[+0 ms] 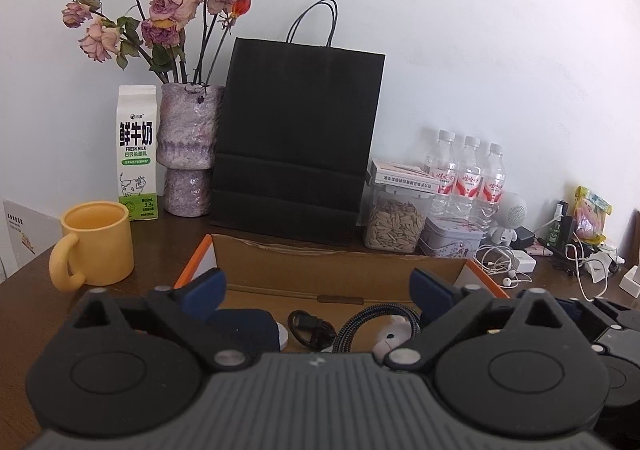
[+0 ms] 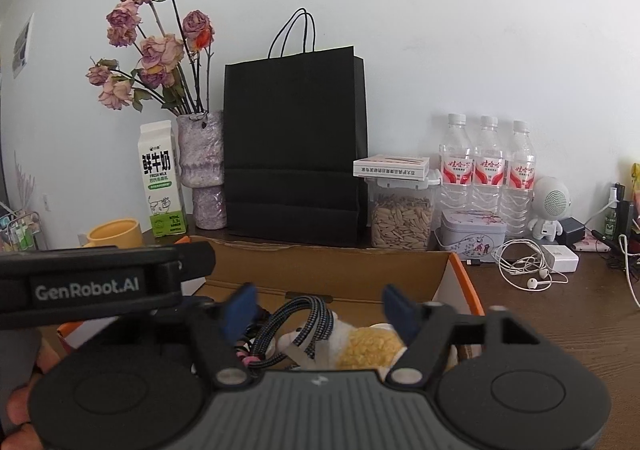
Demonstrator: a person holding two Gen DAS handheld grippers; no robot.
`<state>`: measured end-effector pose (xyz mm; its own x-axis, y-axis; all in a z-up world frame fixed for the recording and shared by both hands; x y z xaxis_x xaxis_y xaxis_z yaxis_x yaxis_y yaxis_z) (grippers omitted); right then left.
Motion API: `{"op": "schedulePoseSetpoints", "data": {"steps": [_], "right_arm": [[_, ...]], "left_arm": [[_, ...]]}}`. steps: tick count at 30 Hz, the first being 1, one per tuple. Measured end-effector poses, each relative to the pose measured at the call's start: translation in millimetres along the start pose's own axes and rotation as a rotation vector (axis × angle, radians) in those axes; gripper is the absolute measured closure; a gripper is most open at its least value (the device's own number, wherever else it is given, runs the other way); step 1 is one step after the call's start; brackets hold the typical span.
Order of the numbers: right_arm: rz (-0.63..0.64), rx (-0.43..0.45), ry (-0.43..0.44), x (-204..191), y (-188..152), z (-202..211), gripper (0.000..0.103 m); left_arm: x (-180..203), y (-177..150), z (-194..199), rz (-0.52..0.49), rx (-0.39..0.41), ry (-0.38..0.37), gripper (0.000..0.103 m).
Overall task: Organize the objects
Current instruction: 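Lower the wipes pack into the box and open the right tool while the left tool releases the cable, then withdraw both open tools from the box back over the table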
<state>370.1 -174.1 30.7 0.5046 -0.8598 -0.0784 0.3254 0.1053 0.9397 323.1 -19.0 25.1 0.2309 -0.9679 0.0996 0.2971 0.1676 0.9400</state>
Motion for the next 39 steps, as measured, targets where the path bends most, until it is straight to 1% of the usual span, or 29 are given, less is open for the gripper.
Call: {"op": "schedulePoseSetpoints", "data": {"steps": [2,6,12,39], "right_arm": [[0.003,0.012,-0.015,-0.3,0.7,2.3,0.0],[0.002,0.002,-0.05,0.7,1.1,1.0,0.0],[-0.014,-0.006,-0.044,3.3,1.4,0.0,0.0],[-0.003,-0.013,-0.04,-0.1,0.0,0.3,0.0]], "left_arm": [[-1.4,0.9,1.0,0.008,0.006,0.011,0.0],[-2.1,1.3,0.7,0.011,0.007,0.016,0.0],[-2.0,1.0,0.7,0.011,0.006,0.016,0.0],[0.6,0.5,2.9,0.009,0.01,0.01,0.0]]}}
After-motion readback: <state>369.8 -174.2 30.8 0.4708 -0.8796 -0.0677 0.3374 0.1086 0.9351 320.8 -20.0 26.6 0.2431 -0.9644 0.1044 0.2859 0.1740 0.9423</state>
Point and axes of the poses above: each gripper's, at about its wrist camera, not at the fingertips, and z roughly against the way its jaws point, x to its right, y to its top, the point moved 1 cm from there along -z, roughly the way its jaws point, and after that the axes turned 7 degrees about y, right-handed, at the moved point
